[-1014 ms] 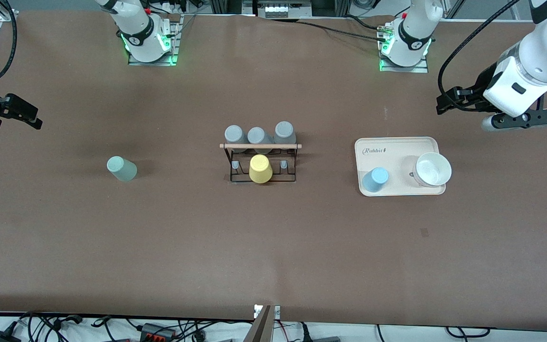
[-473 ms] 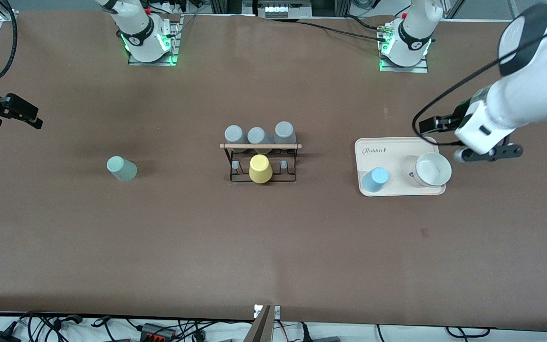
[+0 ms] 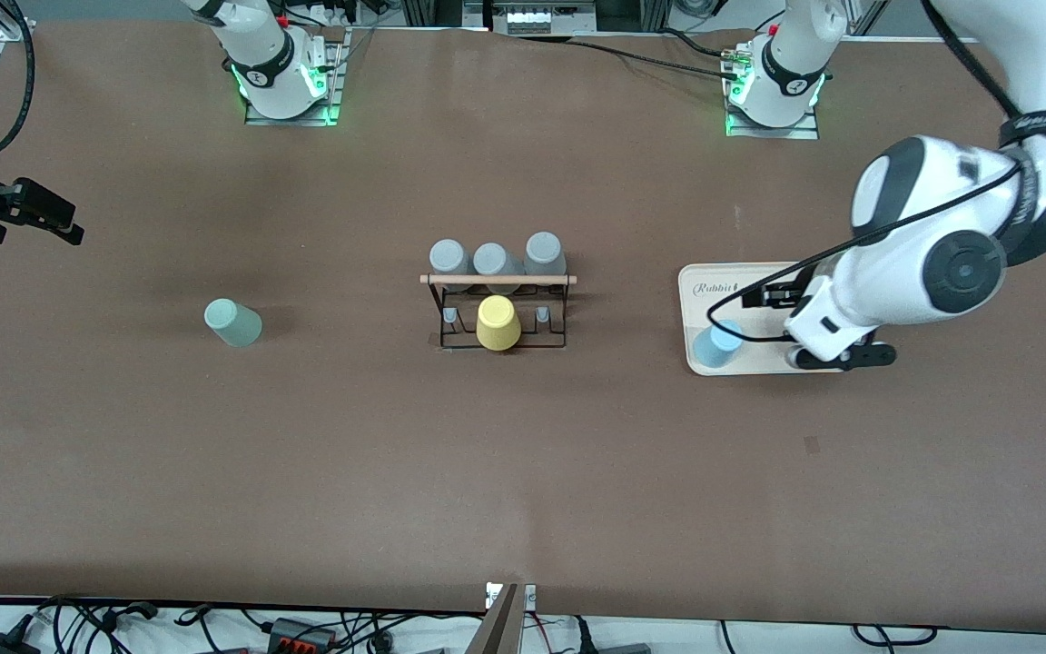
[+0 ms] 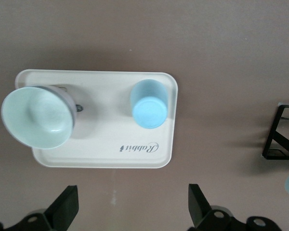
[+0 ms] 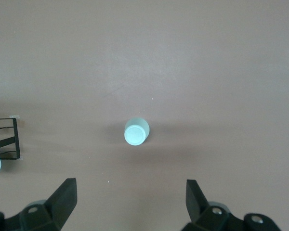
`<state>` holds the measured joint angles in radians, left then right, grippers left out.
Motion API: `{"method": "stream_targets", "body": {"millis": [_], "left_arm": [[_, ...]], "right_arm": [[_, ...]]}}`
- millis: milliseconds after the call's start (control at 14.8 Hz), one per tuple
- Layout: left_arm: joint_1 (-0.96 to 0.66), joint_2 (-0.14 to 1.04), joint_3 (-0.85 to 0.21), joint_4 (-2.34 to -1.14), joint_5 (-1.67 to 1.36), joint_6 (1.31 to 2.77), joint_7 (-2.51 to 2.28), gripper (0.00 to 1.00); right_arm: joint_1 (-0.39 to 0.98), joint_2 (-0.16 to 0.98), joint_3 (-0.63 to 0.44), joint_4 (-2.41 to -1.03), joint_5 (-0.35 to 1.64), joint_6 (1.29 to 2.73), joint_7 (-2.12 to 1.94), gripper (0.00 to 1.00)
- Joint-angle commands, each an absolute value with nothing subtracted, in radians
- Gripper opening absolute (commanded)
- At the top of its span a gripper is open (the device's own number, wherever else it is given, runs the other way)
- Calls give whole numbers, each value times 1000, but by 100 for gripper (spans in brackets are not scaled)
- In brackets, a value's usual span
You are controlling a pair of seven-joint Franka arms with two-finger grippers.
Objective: Hang scattered cups on rack with three cups
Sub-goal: 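Reach the left gripper down to the light blue cup on the tray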
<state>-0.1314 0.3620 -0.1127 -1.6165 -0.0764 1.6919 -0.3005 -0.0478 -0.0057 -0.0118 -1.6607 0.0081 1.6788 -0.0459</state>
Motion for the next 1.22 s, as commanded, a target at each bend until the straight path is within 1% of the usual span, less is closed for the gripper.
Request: {"method": "stream_targets", "body": {"millis": [0, 135, 203, 541, 878, 1149], "left_arm": [[-158, 362, -123, -1711, -26, 1794, -337, 100], [-173, 359, -124, -1796, -18, 1871, -339, 100], [-173, 362, -124, -1807, -17, 1888, -339, 100], [-172, 442, -124, -1807, 5, 1954, -339, 100], [-163, 479, -123, -1805, 40, 2017, -339, 100], [-166, 500, -124, -1806, 40, 2028, -341, 100]], "right_arm": [[-48, -9, -5, -1655, -3, 1669, -48, 100], [-49, -9, -5, -1655, -2, 1674, -49, 100], [-49, -8, -5, -1655, -2, 1674, -49, 100], [-51, 3, -6, -1655, -6, 1675, -54, 100], [-57, 11, -9, -1664, -18, 1701, -54, 100], [-52, 9, -8, -1663, -26, 1703, -52, 100]]}}
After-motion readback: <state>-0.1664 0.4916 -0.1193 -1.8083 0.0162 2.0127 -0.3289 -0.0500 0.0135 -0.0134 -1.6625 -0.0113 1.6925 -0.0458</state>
